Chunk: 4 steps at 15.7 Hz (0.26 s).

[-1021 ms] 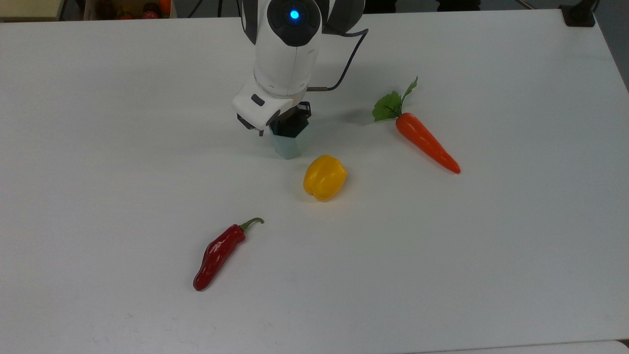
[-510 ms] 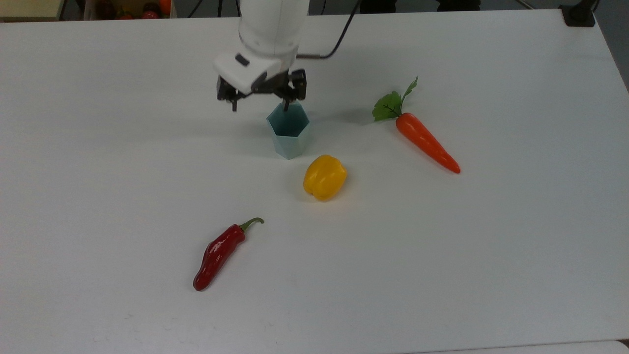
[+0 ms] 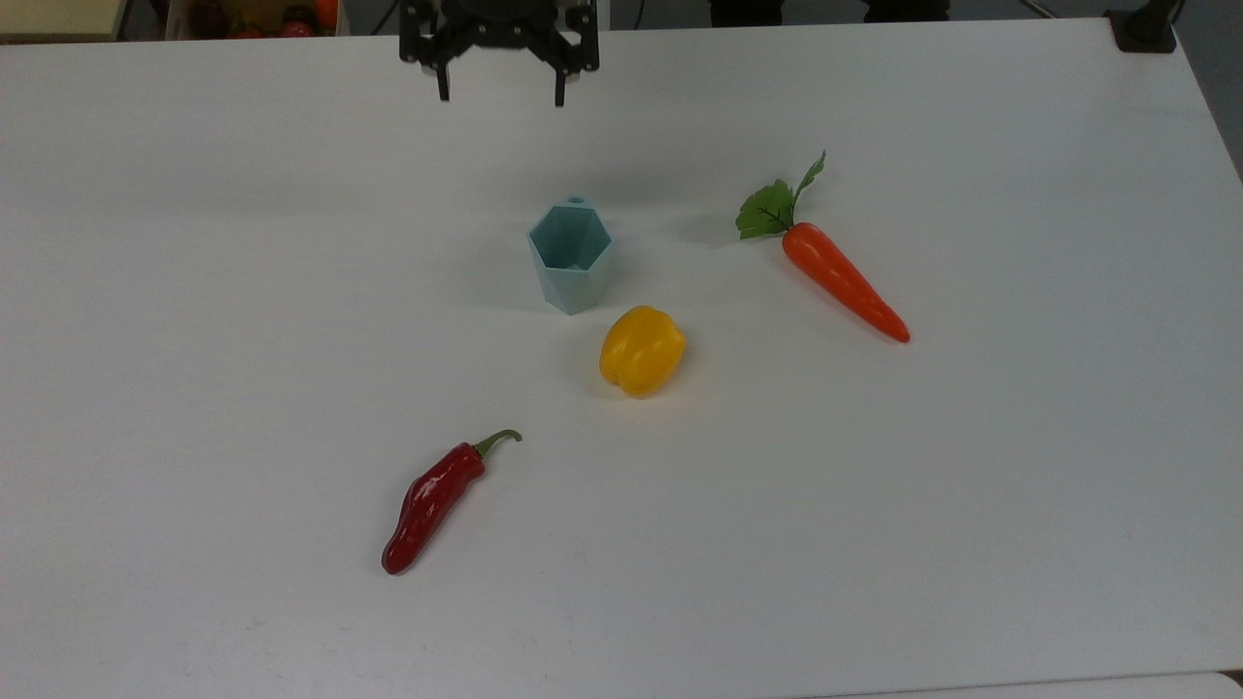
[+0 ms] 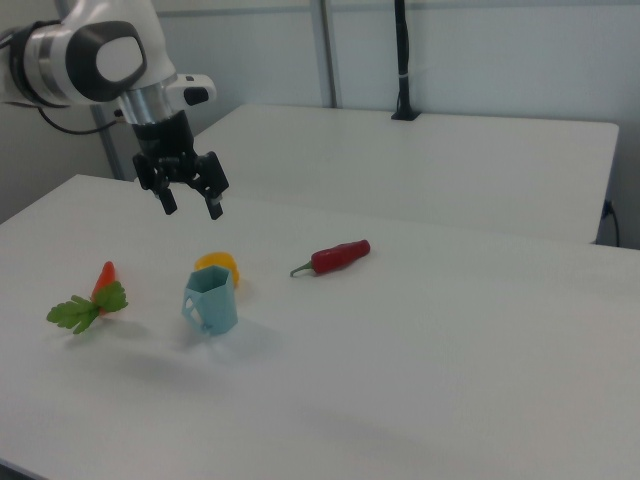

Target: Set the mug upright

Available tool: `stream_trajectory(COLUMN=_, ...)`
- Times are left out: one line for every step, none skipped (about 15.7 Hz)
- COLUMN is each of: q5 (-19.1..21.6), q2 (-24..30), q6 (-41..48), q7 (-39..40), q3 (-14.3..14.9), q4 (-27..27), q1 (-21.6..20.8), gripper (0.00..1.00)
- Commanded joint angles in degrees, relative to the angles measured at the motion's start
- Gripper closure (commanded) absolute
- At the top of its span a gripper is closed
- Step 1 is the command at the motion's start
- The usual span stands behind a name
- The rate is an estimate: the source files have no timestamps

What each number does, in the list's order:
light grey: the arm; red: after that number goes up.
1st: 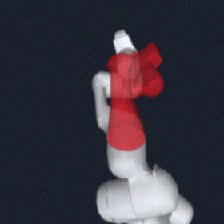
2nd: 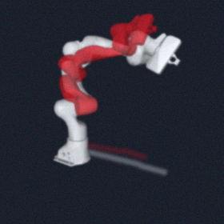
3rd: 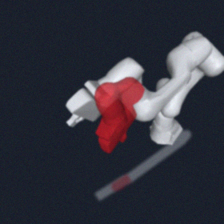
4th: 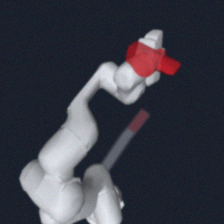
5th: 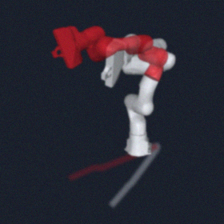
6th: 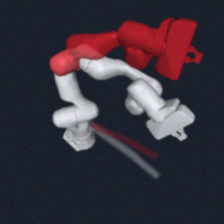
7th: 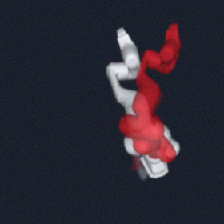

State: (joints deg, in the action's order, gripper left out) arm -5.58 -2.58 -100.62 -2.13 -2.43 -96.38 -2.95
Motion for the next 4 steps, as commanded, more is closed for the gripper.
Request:
stream_trajectory(q5=1.1, q2=2.8, q6=2.5, q7=-4.3, q3=0.3, q4=-1.2, q1=0.1, gripper=0.0)
stream_trajectory(q5=1.1, q2=2.8, q6=2.7, q7=-4.4, q3=0.3, q4=-1.2, q1=0.1, gripper=0.0)
stream_trajectory(q5=1.1, q2=2.9, q6=3.0, q7=-4.4, q3=0.3, q4=-1.2, q1=0.1, gripper=0.0)
stream_trajectory(q5=0.8, q2=2.9, q6=3.6, q7=-3.9, q3=0.3, q4=-0.8, q1=0.1, gripper=0.0)
